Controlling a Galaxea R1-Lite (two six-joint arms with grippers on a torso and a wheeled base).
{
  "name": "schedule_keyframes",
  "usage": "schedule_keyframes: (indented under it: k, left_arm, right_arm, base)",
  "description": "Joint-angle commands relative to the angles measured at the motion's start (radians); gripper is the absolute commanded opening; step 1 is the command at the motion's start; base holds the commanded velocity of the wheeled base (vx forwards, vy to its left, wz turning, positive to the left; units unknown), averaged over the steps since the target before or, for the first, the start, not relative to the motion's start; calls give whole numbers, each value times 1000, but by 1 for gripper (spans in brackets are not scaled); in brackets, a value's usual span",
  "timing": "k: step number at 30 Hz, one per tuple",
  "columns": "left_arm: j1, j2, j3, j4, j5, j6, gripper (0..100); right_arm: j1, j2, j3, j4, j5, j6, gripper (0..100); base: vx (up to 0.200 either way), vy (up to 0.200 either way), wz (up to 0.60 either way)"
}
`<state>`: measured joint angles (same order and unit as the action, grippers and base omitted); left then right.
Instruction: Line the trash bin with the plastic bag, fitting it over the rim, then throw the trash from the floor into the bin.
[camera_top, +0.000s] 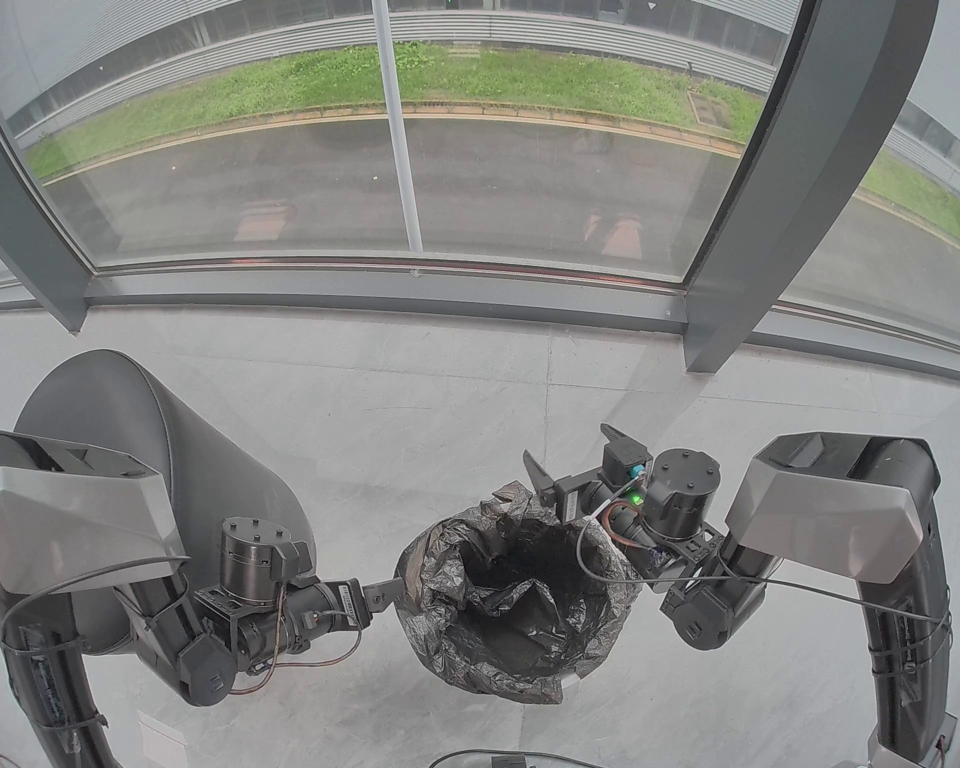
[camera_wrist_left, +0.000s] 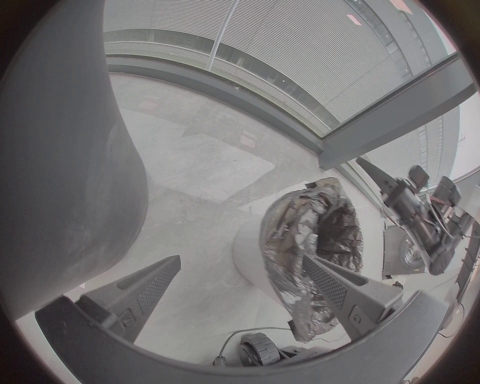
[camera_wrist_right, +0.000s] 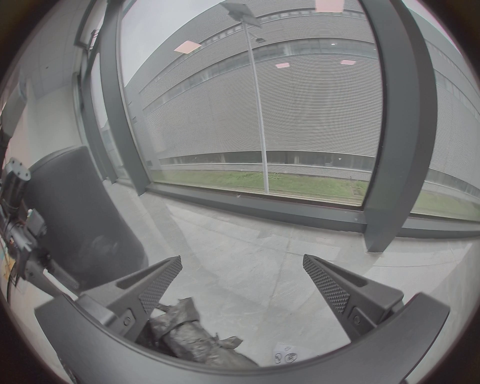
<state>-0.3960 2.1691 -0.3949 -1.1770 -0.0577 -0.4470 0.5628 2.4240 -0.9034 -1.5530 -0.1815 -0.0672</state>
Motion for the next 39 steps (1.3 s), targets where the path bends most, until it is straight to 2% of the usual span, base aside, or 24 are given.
schedule_keyframes:
  k: [1, 5, 9, 14, 19, 30, 36, 39]
  left_arm:
    - [-50, -81, 39, 8, -30, 8, 100]
    - [-196, -75, 31, 119, -36, 34, 100]
    - [-268, -37, 36, 135, -11, 34, 100]
    - [-268, 26, 41, 129, 67, 37, 100]
    - [-271, 40, 53, 129, 68, 30, 100]
    - [-305, -37, -45, 117, 73, 2, 100]
    - [-288, 98, -51, 79, 262, 119, 100]
    - [-271, 120, -45, 31, 277, 129, 100]
  right_arm:
    - [-35, -31, -8, -18, 2, 15, 100]
    - [-73, -26, -26, -13, 7, 23, 100]
    - [-89, -22, -42, -13, 8, 30, 100]
    - [-95, -23, -45, -12, 11, 43, 100]
    - [-95, -22, -45, -9, 13, 43, 100]
    - [-98, -23, -45, -7, 14, 44, 100]
    - [-98, -22, -46, -7, 14, 44, 100]
    - [-103, -23, -46, -7, 14, 44, 100]
  base:
    - [0, 0, 0]
    - [0, 0, 0]
    - [0, 0, 0]
    - [0, 0, 0]
    - [0, 0, 0]
    - [0, 0, 0]
    - [0, 0, 0]
    - [0, 0, 0]
